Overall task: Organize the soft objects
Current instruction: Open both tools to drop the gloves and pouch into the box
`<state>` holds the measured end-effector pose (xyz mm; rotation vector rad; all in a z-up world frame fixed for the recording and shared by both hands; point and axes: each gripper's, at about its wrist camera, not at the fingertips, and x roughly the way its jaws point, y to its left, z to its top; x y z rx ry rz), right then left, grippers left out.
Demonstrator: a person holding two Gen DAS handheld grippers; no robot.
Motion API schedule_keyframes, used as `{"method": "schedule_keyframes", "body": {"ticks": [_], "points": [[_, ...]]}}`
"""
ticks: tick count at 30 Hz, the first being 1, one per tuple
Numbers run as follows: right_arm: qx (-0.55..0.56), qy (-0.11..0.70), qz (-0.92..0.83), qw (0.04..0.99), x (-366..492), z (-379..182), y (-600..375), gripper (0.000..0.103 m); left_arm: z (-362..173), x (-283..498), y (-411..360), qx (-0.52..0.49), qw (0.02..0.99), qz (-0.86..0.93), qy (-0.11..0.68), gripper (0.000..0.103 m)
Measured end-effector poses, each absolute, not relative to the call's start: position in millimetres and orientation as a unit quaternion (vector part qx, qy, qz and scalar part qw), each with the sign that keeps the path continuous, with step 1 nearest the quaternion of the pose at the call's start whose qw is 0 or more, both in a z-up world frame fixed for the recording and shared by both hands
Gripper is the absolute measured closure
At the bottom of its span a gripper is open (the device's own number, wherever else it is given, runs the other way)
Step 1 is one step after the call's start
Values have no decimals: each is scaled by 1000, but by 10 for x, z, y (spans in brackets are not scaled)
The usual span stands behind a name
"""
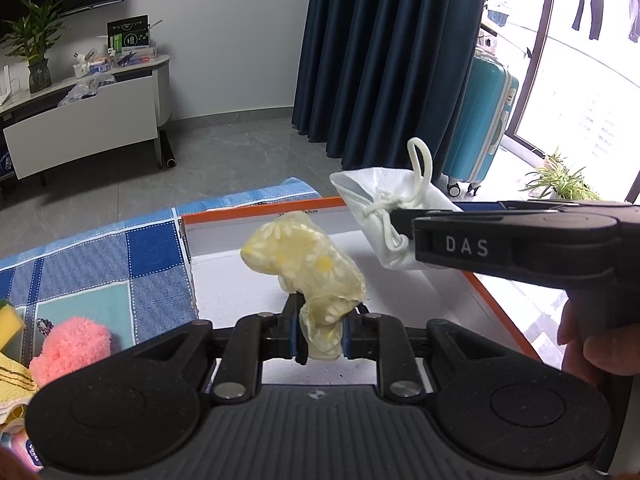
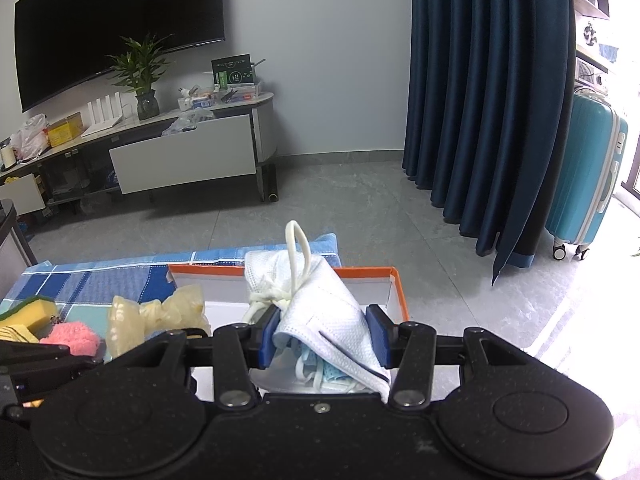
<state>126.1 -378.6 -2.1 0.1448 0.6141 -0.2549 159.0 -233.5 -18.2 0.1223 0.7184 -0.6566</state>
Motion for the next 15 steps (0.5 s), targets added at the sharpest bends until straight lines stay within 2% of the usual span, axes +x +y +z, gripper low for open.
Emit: {"method": "schedule_keyframes", "body": {"ticks": [8, 9, 11, 12, 15], "points": [[73, 305, -123, 942, 1391, -48, -3817, 45, -195, 1657, -2372, 53, 881, -315, 349, 81], [73, 306, -123, 941, 1408, -54, -3818, 43, -203, 1661, -2377, 54, 881, -316, 349, 81], [72, 297, -117, 945, 1428, -56, -3822, 31, -211, 1667, -2388, 54, 881, -315, 350, 81], [76, 294, -109, 947, 1431, -56, -3830, 28, -222, 1660, -2394, 54, 880, -314, 352, 81], [63, 292, -125, 946, 1416, -44, -3816, 28, -246, 1653, -2398, 52, 878, -315, 356, 81]]}}
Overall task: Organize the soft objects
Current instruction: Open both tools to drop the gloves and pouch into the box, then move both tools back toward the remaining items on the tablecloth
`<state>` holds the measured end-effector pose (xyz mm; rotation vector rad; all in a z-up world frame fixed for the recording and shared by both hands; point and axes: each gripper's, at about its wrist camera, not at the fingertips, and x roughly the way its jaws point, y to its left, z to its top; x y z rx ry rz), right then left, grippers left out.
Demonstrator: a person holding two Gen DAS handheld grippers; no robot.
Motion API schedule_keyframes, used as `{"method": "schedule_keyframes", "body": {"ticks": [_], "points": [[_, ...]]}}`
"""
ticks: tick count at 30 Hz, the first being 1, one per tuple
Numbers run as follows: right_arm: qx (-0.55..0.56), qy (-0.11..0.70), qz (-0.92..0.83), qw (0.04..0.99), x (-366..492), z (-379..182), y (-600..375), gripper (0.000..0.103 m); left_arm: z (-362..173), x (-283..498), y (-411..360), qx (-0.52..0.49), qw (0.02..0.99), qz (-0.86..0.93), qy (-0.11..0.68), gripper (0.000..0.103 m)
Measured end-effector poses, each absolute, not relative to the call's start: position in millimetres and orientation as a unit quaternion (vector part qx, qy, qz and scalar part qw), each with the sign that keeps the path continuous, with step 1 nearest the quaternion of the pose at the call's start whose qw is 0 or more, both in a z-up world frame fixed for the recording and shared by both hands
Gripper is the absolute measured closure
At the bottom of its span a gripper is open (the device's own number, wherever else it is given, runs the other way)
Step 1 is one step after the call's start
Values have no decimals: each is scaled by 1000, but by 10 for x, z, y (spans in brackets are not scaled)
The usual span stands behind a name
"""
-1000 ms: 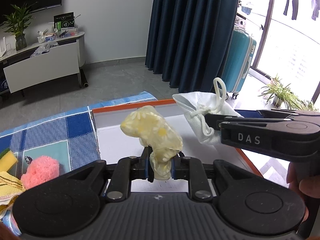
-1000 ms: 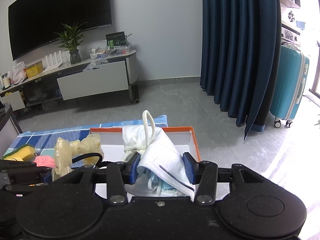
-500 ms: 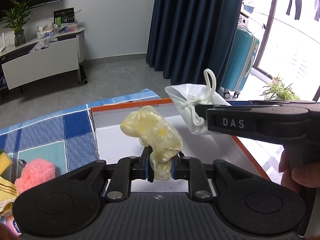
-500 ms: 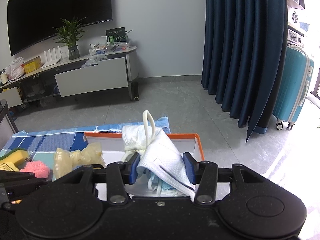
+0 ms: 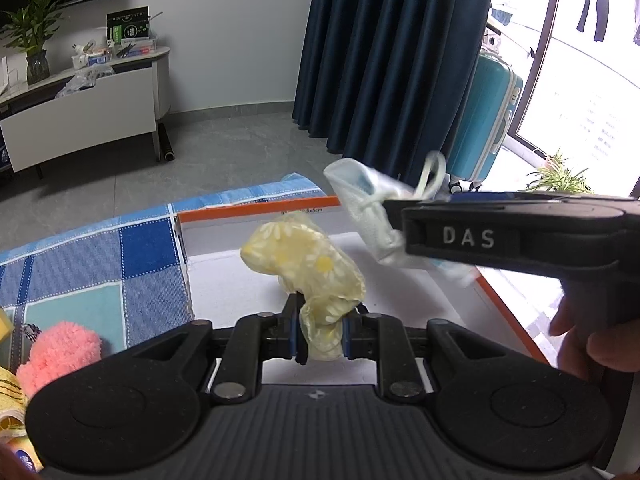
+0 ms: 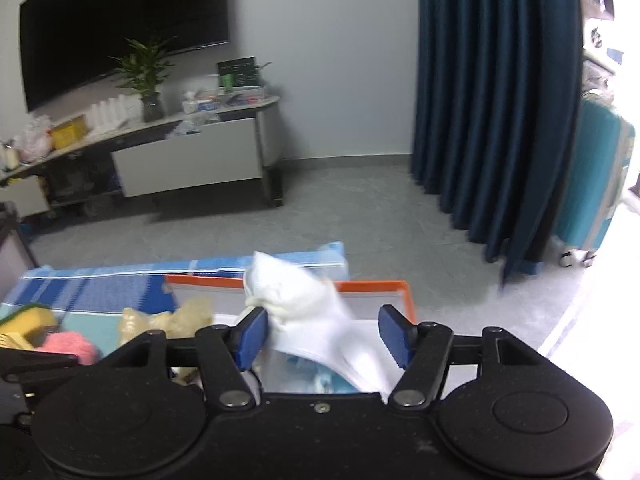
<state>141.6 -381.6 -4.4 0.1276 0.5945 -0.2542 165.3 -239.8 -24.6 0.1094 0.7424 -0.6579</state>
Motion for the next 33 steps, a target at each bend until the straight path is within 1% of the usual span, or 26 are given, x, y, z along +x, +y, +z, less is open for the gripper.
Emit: {"method": "schedule_keyframes", "body": {"ticks": [3, 6, 8, 9, 10, 11, 12, 13, 17, 19, 21, 22, 24, 26, 33], "points": [[73, 280, -109, 951, 1326, -10, -3830, 28, -257, 1652, -2414, 48, 875, -319, 361, 81], [81, 275, -92, 953, 1257, 29, -3861, 26, -274, 1641, -2436, 44, 872, -322, 366, 80], [71, 272, -105, 954, 1234, 63, -3853, 26, -280, 1630, -2434, 39, 867, -330, 370, 77], [70, 268, -112, 954, 1212, 80, -3857, 26, -277, 1619, -2426, 33, 865, -337, 371, 73], [74, 265, -115, 955, 1187, 98, -3864, 26, -268, 1604, -2425, 29, 862, -343, 373, 65], [80, 262, -112, 955, 1161, 115, -3869, 26, -263, 1586, -2425, 27, 860, -346, 373, 59], [85, 261, -110, 955, 1137, 130, -3877, 26, -249, 1565, -2423, 28, 861, -348, 371, 44], [87, 259, -112, 955, 1116, 145, -3879, 26, -235, 1544, -2416, 29, 862, -348, 367, 35], [85, 254, -113, 957, 1015, 204, -3861, 26, -173, 1478, -2367, 30, 864, -348, 363, 28], [87, 249, -113, 958, 954, 236, -3841, 26, -134, 1438, -2318, 27, 866, -345, 361, 20], [90, 248, -114, 958, 893, 263, -3823, 26, -84, 1385, -2267, 29, 871, -336, 358, 15], [89, 247, -114, 958, 862, 275, -3796, 26, -53, 1348, -2241, 32, 874, -329, 355, 9], [89, 247, -118, 958, 792, 288, -3748, 25, 2, 1273, -2189, 40, 883, -313, 346, 2], [91, 248, -112, 958, 713, 280, -3691, 25, 50, 1189, -2124, 48, 893, -299, 334, 0], [92, 260, -100, 956, 564, 235, -3458, 25, 97, 1052, -1856, 50, 907, -262, 326, 0]]}}
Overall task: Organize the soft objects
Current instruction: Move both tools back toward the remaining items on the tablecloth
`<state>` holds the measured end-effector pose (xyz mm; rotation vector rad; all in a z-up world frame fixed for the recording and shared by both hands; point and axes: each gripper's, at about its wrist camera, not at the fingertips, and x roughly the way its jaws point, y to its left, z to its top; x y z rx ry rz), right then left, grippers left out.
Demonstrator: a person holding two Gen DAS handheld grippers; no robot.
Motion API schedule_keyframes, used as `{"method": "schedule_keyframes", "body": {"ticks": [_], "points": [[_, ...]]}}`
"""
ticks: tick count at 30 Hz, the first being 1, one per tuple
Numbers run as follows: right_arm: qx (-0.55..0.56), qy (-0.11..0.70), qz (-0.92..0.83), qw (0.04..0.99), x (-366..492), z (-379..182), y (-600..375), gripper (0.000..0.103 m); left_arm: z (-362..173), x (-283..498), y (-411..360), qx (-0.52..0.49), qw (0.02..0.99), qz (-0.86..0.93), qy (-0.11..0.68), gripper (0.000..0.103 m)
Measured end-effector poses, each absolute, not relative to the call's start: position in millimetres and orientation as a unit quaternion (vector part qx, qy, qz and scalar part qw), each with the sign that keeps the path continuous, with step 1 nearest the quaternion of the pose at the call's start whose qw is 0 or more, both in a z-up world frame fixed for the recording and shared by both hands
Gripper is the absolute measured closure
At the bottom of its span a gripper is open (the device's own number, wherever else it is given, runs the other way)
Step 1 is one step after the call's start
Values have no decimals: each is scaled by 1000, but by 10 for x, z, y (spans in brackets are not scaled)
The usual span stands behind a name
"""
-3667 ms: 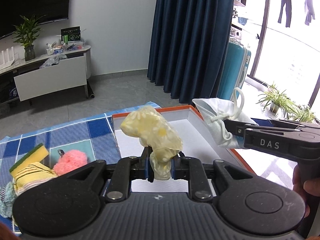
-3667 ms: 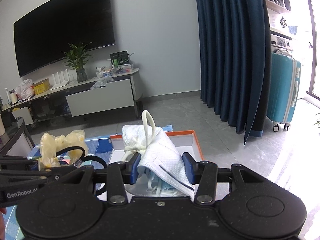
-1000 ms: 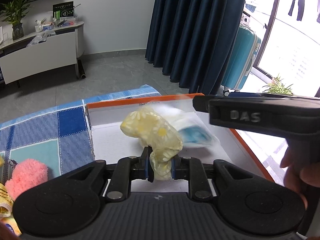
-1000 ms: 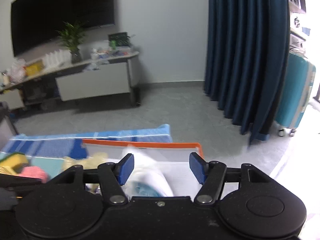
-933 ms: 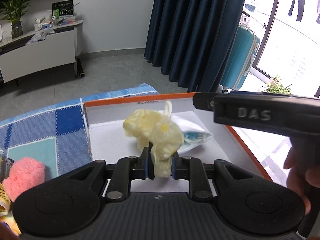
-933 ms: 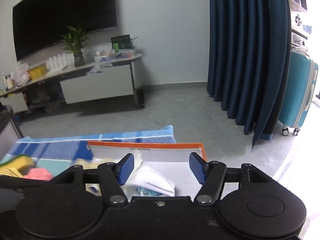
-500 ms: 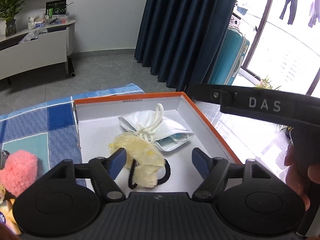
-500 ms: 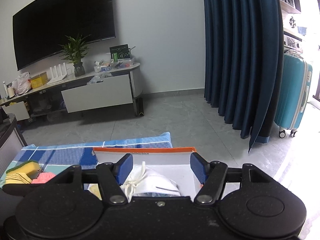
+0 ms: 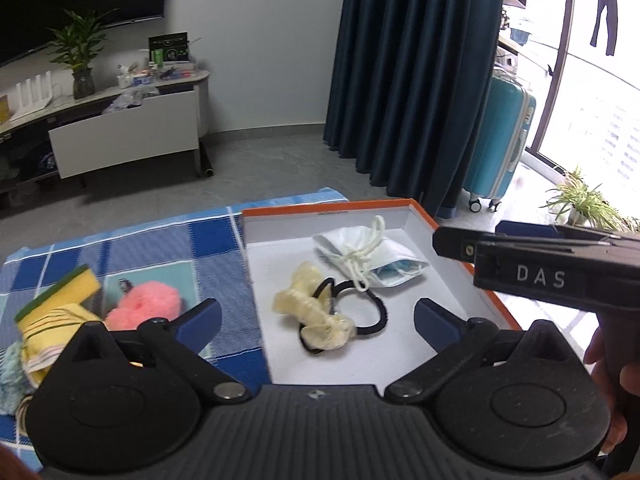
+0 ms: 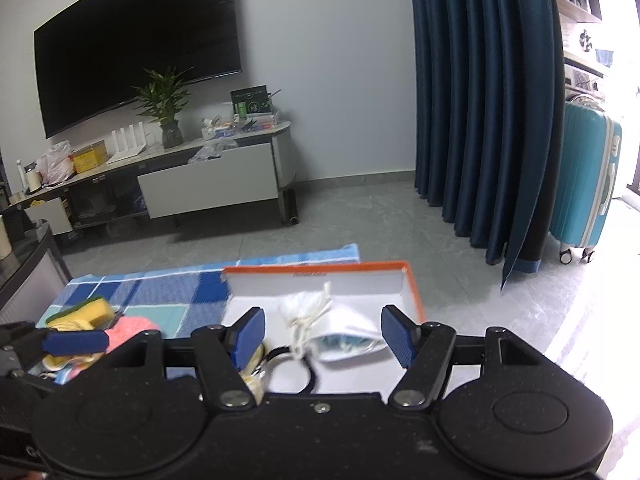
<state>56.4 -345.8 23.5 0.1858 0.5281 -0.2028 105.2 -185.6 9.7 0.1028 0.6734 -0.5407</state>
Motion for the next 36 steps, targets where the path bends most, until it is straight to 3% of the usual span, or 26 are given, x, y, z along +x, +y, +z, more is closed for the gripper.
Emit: {"method": "schedule_keyframes", "body": {"ticks": [36], "points": [[50, 303, 7, 952, 871, 57, -2118, 25, 67, 1043, -512, -2, 933, -129, 335, 0]]}}
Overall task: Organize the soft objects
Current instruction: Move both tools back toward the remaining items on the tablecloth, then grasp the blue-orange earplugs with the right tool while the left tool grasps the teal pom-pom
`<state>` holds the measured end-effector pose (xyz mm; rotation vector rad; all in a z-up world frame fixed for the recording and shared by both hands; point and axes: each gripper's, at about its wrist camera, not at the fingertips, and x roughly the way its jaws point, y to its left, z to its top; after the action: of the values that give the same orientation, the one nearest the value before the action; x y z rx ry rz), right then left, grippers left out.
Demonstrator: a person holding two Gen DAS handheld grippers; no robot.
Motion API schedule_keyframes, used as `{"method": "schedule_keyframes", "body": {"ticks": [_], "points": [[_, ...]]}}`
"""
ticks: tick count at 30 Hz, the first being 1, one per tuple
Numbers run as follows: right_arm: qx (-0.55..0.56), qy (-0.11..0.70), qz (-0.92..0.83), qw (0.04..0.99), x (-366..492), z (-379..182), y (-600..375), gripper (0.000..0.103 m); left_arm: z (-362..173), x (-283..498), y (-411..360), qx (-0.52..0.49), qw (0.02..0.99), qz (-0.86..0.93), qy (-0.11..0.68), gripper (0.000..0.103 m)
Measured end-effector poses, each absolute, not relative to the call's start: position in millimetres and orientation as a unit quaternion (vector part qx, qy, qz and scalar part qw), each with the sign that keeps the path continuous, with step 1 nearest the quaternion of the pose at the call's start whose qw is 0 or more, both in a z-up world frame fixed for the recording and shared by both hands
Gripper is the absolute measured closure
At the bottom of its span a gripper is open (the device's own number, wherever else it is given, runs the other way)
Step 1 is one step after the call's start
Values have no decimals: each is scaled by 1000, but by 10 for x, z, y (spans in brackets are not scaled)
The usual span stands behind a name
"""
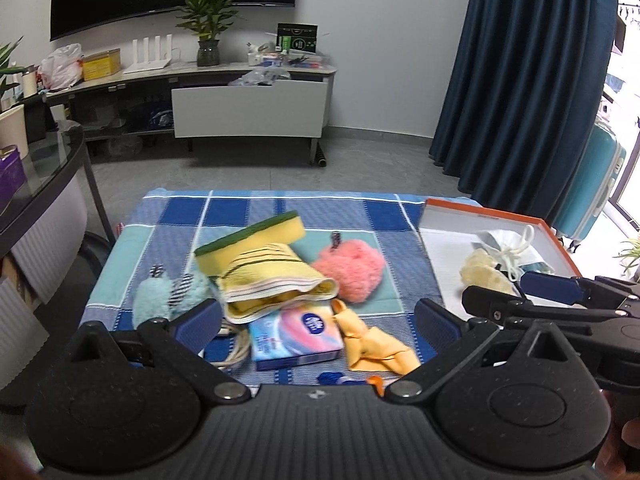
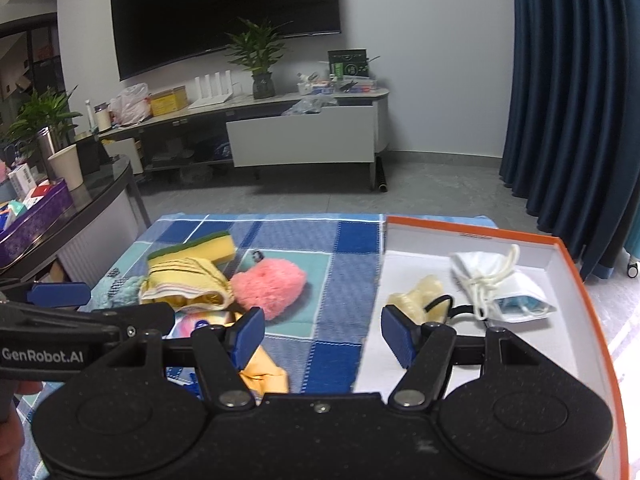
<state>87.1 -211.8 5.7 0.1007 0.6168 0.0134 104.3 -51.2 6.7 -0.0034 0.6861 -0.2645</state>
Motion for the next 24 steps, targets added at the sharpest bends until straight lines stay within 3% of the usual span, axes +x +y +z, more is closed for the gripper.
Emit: {"method": "schedule_keyframes", "body": {"ticks": [24], "points": [[31, 374, 84, 923, 981, -463, -1621, 26, -230, 1014, 149, -9, 927, -81, 365, 0]]}}
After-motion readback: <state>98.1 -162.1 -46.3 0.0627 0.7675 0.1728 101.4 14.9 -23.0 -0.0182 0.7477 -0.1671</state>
